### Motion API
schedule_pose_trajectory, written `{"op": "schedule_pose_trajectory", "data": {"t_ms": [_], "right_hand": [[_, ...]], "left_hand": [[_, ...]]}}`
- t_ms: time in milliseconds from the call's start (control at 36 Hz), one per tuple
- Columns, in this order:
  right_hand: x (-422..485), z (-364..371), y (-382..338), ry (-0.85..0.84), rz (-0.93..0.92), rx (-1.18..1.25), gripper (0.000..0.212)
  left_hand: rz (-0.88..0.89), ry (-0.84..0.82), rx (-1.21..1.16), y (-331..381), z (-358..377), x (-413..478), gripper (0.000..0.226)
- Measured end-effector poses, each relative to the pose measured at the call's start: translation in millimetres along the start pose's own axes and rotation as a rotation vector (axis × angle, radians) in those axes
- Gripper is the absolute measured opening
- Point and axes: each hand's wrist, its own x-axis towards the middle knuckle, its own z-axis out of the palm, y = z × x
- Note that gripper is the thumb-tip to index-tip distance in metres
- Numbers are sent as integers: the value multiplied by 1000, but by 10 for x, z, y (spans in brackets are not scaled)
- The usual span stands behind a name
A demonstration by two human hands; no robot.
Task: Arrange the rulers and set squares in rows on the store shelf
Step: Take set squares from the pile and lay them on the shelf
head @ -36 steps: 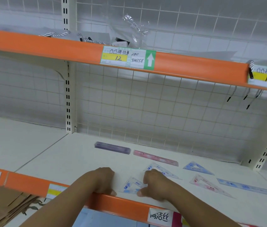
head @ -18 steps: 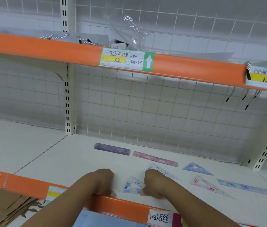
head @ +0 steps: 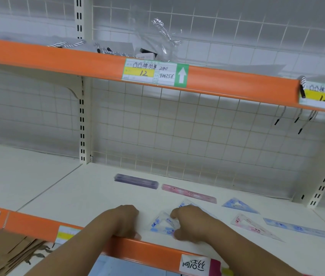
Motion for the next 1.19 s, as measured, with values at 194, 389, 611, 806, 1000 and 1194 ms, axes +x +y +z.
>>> {"op": "schedule_pose_trajectory", "data": {"t_ms": [194, 389, 611, 806, 1000, 1194], "right_hand": [[47, 32, 79, -13, -22, 70, 42], [73, 52, 131, 5, -58, 45, 26], [88, -82, 382, 113, 39, 4, 22], [193, -2, 736, 201, 183, -33, 28], [243, 97, 908, 189, 214, -11, 30], [321, 102, 894, 222, 160, -10, 28]], "left_hand": [[0, 0, 15, -2, -1, 5, 72], [6, -5, 24, 6, -8, -2, 71], [13, -9, 35, -3, -6, 6, 71], [8, -13, 62, -26, 18, 67, 75], [-2, -10, 48, -39, 35, 85, 75], [-3, -8, 45, -37, 35, 84, 74]]}}
